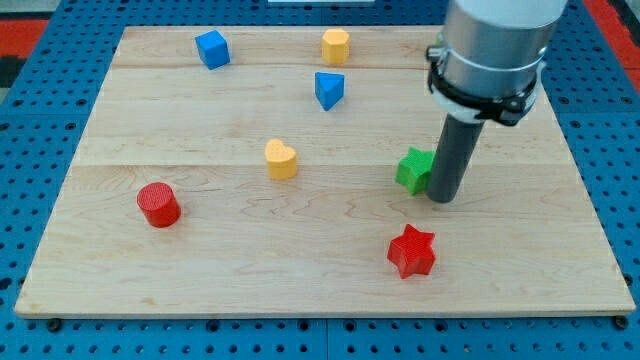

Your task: Place the green star and the yellow heart in a diagonal line

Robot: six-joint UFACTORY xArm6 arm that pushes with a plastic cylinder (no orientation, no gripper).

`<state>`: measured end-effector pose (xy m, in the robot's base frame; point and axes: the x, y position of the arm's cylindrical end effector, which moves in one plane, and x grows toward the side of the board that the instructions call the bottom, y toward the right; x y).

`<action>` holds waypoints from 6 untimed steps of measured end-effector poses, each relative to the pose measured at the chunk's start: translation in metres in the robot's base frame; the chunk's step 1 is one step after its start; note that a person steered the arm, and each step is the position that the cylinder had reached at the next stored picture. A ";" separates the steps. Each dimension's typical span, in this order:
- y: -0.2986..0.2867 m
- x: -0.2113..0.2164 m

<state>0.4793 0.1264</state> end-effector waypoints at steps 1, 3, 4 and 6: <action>-0.027 -0.025; 0.001 -0.048; -0.004 -0.069; -0.080 -0.080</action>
<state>0.3993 0.0461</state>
